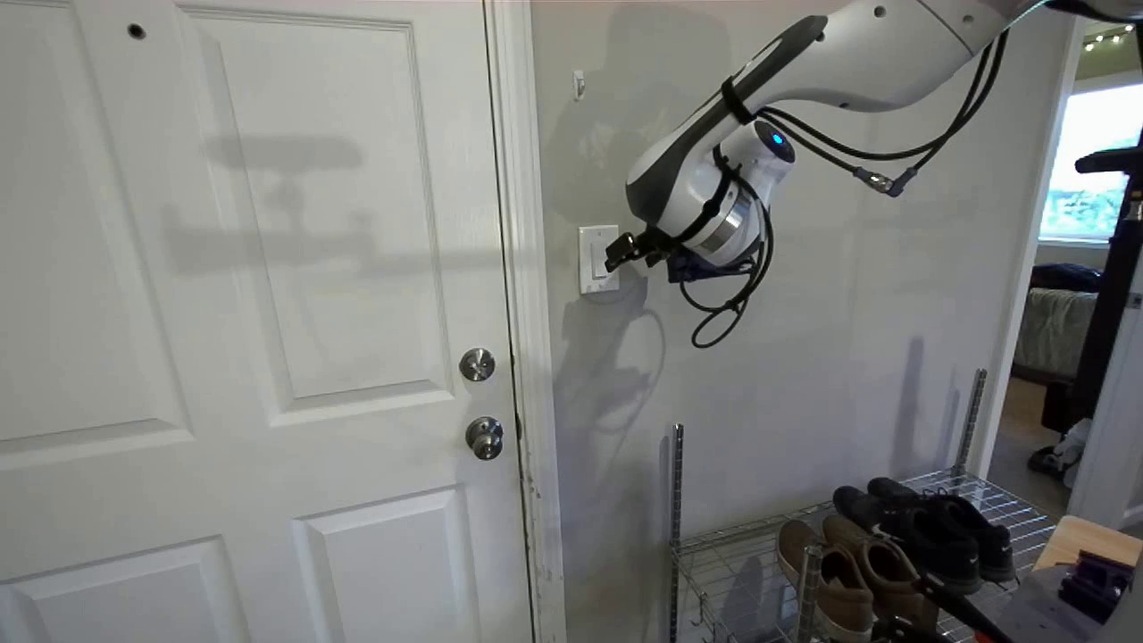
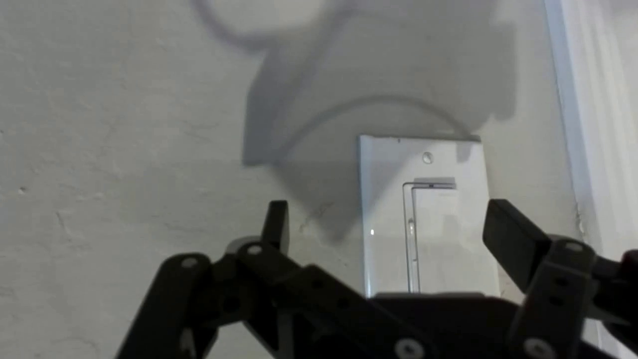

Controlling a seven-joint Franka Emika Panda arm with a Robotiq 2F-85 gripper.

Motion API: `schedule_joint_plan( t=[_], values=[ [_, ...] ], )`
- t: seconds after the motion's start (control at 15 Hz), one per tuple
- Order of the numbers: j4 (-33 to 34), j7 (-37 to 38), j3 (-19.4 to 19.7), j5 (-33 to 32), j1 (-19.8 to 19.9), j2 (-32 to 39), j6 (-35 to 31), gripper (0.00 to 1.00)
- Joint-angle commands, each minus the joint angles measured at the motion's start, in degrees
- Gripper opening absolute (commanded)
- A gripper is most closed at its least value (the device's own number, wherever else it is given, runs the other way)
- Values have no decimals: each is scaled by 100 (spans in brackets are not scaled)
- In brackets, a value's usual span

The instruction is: Turn off the light

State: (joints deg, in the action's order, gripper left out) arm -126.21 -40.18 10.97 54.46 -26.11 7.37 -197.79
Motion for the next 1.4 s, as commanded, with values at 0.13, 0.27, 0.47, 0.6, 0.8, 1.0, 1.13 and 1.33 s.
schedule_joint_plan(
  t=[0.13,0.27,0.47,0.6,0.8,1.0,1.13,1.33],
  values=[
    [564,-191,1236,792,-1378,591,-37,100],
    [741,-88,1880,1079,-2015,833,-36,100],
    [926,35,2827,1456,-2993,1221,-36,100],
    [974,124,3273,1672,-3494,1435,-39,100],
    [774,161,3554,1972,-3937,1417,-33,100],
    [623,330,3553,2109,-4043,1167,-21,100],
    [690,426,3876,2209,-4261,1288,-7,100],
    [715,533,4305,2270,-4523,1369,-9,100]
  ],
)
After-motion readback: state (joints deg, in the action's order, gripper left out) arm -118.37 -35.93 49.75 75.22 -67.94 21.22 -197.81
